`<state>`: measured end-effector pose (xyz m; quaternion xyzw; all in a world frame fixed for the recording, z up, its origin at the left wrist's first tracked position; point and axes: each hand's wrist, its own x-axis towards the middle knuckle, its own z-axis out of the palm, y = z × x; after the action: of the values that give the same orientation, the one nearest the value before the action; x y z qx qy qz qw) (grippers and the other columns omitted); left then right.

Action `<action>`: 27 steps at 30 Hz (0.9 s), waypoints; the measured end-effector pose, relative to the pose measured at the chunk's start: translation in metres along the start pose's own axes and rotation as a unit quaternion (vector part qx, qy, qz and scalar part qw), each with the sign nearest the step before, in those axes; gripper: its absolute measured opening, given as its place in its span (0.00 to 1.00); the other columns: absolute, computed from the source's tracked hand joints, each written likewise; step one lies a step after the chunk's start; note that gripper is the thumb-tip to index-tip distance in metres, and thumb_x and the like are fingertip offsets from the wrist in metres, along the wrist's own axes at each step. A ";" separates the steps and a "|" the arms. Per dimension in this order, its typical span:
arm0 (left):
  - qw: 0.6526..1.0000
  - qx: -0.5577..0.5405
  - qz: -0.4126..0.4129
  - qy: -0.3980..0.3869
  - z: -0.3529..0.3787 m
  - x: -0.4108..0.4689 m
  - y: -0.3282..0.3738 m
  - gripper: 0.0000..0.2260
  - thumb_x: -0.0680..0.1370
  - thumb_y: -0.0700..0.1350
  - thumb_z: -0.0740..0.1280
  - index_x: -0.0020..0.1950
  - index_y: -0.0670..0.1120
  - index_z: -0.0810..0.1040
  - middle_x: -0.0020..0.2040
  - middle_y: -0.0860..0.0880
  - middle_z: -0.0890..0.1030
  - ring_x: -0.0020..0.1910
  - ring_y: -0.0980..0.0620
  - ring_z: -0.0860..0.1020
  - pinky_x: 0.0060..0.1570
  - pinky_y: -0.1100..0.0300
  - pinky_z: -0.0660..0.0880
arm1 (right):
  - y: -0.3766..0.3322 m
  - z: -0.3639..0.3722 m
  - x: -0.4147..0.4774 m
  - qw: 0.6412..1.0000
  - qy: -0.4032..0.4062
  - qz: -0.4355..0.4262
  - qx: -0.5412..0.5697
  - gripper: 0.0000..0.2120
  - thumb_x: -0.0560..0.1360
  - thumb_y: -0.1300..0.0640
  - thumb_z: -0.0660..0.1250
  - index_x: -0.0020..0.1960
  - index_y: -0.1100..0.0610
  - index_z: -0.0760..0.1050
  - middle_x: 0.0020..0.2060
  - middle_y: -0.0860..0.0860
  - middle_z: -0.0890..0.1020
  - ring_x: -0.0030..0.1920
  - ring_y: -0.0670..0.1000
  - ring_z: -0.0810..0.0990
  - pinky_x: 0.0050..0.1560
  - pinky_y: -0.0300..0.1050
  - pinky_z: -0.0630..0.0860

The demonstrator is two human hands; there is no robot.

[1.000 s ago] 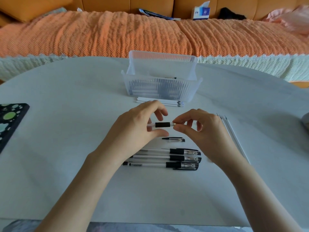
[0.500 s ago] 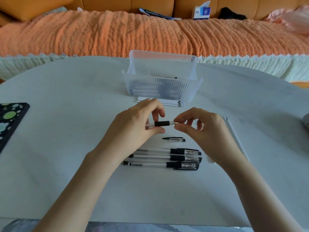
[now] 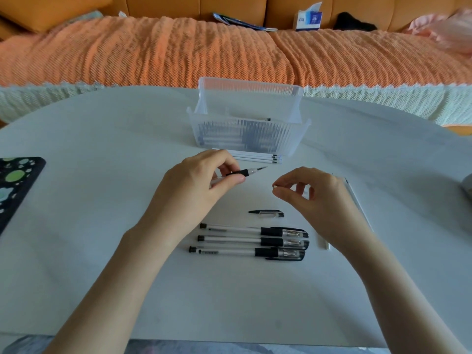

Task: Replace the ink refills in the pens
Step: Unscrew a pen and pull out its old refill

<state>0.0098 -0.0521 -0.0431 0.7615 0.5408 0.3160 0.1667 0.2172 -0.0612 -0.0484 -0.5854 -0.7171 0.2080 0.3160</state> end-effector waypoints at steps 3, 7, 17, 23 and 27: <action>1.000 -0.006 -0.007 -0.001 0.000 0.000 0.001 0.05 0.74 0.54 0.67 0.44 0.54 0.76 0.41 0.60 0.77 0.39 0.56 0.74 0.39 0.59 0.72 | 0.004 0.010 -0.002 0.996 -0.026 -0.027 -0.081 0.02 0.73 0.51 0.69 0.44 0.48 0.80 0.36 0.39 0.77 0.41 0.40 0.69 0.39 0.31 0.65; 1.000 -0.010 -0.007 -0.004 0.002 -0.001 0.004 0.05 0.74 0.54 0.67 0.44 0.53 0.75 0.41 0.59 0.76 0.39 0.56 0.75 0.39 0.59 0.72 | 0.003 0.016 -0.002 0.991 -0.026 -0.052 -0.118 0.03 0.73 0.53 0.69 0.45 0.49 0.82 0.38 0.43 0.77 0.43 0.44 0.67 0.39 0.32 0.65; 1.000 -0.019 -0.003 -0.013 0.003 -0.001 0.005 0.06 0.74 0.54 0.67 0.44 0.53 0.75 0.40 0.60 0.76 0.38 0.57 0.75 0.40 0.58 0.73 | -0.007 0.007 0.000 0.986 0.017 0.075 0.146 0.04 0.72 0.53 0.70 0.45 0.49 0.83 0.34 0.38 0.80 0.35 0.39 0.71 0.37 0.26 0.66; 0.999 -0.043 -0.006 -0.023 0.007 -0.001 0.008 0.06 0.73 0.54 0.67 0.44 0.53 0.75 0.40 0.60 0.77 0.37 0.56 0.76 0.41 0.56 0.74 | -0.013 0.001 -0.001 0.931 -0.013 0.174 0.320 0.06 0.71 0.52 0.70 0.44 0.53 0.83 0.36 0.46 0.82 0.34 0.41 0.72 0.35 0.35 0.68; 0.998 -0.053 0.007 -0.024 0.011 -0.002 0.012 0.06 0.73 0.54 0.68 0.43 0.53 0.75 0.40 0.59 0.77 0.36 0.56 0.76 0.40 0.54 0.74 | -0.013 0.003 0.000 0.914 -0.016 0.191 0.356 0.04 0.70 0.55 0.71 0.43 0.54 0.82 0.36 0.48 0.81 0.36 0.44 0.72 0.36 0.38 0.67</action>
<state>0.0250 -0.0568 -0.0449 0.7628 0.5139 0.3268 0.2174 0.2056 -0.0643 -0.0421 -0.5563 -0.4749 0.5154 0.4465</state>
